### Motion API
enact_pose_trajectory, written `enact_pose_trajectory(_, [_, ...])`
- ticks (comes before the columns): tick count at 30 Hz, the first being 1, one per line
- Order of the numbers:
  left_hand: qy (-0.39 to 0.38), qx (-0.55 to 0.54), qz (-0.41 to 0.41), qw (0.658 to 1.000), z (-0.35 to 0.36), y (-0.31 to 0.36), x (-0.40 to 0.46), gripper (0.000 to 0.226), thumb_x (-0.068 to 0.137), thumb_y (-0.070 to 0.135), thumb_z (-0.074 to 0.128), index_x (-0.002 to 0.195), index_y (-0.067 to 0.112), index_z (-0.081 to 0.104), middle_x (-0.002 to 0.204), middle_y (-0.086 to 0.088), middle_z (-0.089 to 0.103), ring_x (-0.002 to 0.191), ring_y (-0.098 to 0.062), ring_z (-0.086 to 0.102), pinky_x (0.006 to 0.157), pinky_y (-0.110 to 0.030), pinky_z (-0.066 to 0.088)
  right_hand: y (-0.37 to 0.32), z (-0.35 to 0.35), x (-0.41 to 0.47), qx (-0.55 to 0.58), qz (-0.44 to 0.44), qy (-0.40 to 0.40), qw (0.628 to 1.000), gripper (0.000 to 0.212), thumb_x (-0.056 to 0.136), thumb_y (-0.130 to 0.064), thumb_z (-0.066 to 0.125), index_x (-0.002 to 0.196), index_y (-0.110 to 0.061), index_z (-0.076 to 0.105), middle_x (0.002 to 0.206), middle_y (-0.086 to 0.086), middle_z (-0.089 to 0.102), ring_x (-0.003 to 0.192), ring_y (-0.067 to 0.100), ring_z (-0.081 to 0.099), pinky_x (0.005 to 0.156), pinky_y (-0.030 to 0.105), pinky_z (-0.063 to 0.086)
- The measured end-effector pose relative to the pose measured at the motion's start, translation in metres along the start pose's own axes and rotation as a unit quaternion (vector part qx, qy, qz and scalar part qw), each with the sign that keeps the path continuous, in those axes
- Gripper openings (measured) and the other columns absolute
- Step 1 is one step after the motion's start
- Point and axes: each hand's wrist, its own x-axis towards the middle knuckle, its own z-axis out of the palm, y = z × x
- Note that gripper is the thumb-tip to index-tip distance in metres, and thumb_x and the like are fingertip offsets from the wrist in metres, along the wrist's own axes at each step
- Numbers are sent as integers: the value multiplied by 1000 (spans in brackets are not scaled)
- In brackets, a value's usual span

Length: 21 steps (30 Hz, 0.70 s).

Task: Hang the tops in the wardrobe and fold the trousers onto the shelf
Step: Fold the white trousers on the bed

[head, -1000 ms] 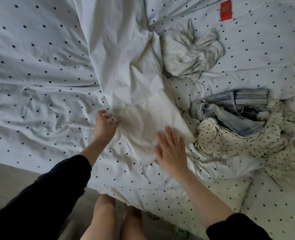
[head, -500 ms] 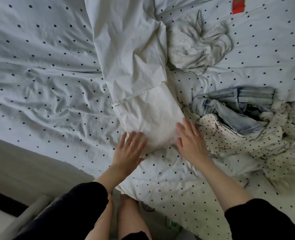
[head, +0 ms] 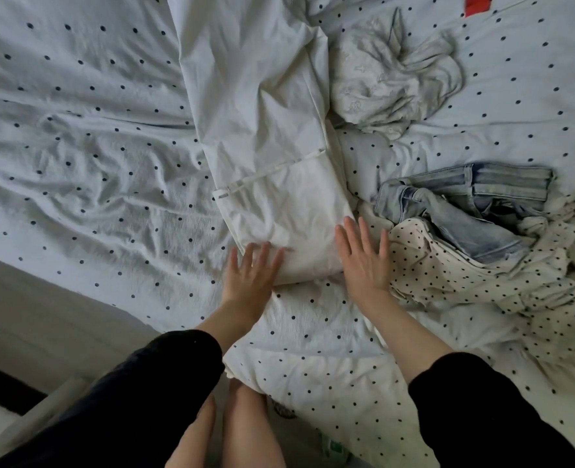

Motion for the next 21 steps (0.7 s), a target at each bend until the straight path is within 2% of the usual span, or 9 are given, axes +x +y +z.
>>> enact_pose_trajectory(2, [42, 8, 10, 999, -6, -6, 2, 80, 60, 23, 82, 124, 15, 35, 123, -8, 58, 115, -24, 56, 106, -50, 33, 4, 4, 1, -1, -14, 13, 1000, 82, 92, -23, 55, 151, -14, 0, 159, 6, -6, 146, 27, -6, 114, 56, 1])
enact_pose_trajectory(3, [69, -5, 24, 997, -3, -10, 3, 78, 44, 14, 87, 108, 12, 44, 100, -6, 67, 95, -23, 66, 98, -50, 43, 6, 4, 0, 1, -26, 39, 999, 80, 87, -23, 62, 150, -12, 15, 159, 8, 9, 146, 28, 5, 114, 56, 8])
enact_pose_trajectory(6, [132, -57, 65, 988, -6, -17, -6, 59, 31, -3, 86, 81, 9, 58, 66, -4, 66, 59, -22, 67, 74, -40, 56, 12, 10, -4, 29, -70, 127, 989, 59, 60, -9, 80, 116, -4, 64, 130, 15, 58, 128, 34, 47, 102, 60, 35])
enact_pose_trajectory(10, [149, -88, 104, 979, -16, -26, -31, 48, 30, -9, 83, 68, 9, 59, 41, 0, 51, 29, -21, 47, 41, -21, 43, 10, -4, -34, 64, -131, 179, 973, 22, 63, 2, 63, 83, -3, 71, 121, 16, 63, 124, 34, 51, 98, 58, 39])
enact_pose_trajectory(13, [96, -86, 95, 987, -27, -31, -63, 48, 36, 0, 87, 77, 9, 65, 44, -3, 56, 33, -23, 52, 34, -23, 40, 1, -16, -70, 77, -173, 147, 971, 22, 49, -2, 79, 67, -10, 70, 117, 14, 65, 121, 31, 54, 97, 54, 43])
enact_pose_trajectory(15, [22, -82, 68, 994, -42, -30, -91, 35, 73, 8, 71, 106, 10, 60, 78, -10, 68, 68, -29, 65, 54, -29, 45, -6, -23, -97, 88, -198, 120, 969, 28, 42, -16, 88, 64, -15, 71, 106, 7, 69, 114, 25, 60, 88, 44, 51])
enact_pose_trajectory(17, [-117, -84, 44, 989, -53, -30, -117, 31, 89, 9, 47, 119, 14, 51, 102, -12, 65, 96, -31, 61, 69, -31, 39, -14, -32, -125, 114, -224, 93, 963, 37, 39, -29, 91, 65, -14, 70, 94, 1, 69, 102, 21, 65, 74, 35, 54])
enact_pose_trajectory(19, [-195, -137, 41, 970, -60, -30, -132, 26, 86, 8, 46, 110, 13, 56, 99, -11, 62, 97, -30, 59, 71, -31, 40, -19, -37, -148, 125, -241, 33, 962, 34, 61, -34, 83, 79, -12, 66, 93, 2, 65, 94, 22, 64, 71, 31, 52])
enact_pose_trajectory(21, [-253, -185, 60, 948, -65, -34, -152, 14, 84, 8, 50, 94, 10, 59, 89, -11, 60, 86, -26, 56, 67, -28, 38, -26, -43, -175, 155, -222, -106, 957, 18, 89, -33, 53, 92, -15, 53, 100, 5, 57, 88, 26, 56, 67, 33, 46])
